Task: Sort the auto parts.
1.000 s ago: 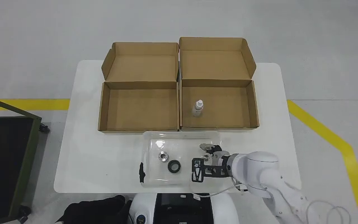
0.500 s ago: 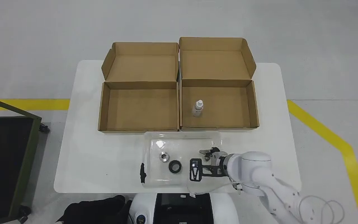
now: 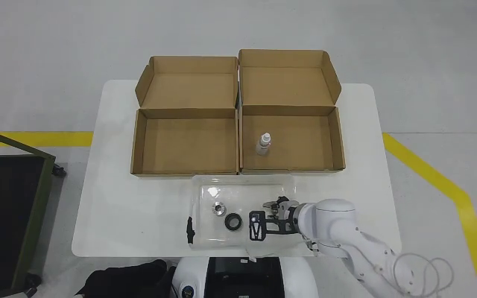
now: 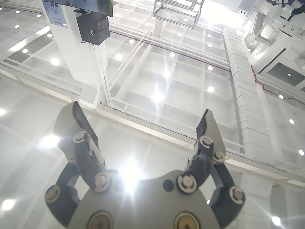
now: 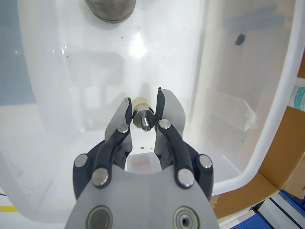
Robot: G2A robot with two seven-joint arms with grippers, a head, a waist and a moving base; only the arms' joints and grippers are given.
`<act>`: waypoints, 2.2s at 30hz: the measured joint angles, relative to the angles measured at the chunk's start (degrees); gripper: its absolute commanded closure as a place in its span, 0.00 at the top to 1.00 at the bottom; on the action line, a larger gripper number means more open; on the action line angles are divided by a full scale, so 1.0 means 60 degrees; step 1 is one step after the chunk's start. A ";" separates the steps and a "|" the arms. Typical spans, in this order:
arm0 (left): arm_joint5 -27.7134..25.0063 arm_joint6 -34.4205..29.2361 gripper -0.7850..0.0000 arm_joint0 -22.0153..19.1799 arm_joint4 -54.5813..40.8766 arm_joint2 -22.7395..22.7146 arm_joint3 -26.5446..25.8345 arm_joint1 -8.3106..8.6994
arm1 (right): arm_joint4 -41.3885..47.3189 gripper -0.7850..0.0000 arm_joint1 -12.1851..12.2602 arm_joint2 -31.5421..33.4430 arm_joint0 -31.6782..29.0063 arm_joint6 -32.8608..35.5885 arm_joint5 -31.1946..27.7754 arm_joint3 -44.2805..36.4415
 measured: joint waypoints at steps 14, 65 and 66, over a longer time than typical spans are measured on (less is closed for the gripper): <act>0.0000 0.0000 1.00 0.0000 0.0000 0.0000 0.0000 0.0000 | 0.0993 0.00 0.0078 0.0407 0.0063 -0.1473 0.0103 -0.0348; 0.0000 0.0000 1.00 0.0000 0.0000 0.0000 0.0000 0.0000 | 0.2977 0.00 -0.0189 0.2381 0.0839 -1.1648 -0.0078 0.1089; 0.0000 0.0000 1.00 0.0000 0.0000 0.0000 0.0000 0.0000 | 0.2919 0.00 -0.0205 0.2352 0.0899 -1.1755 -0.0107 0.1179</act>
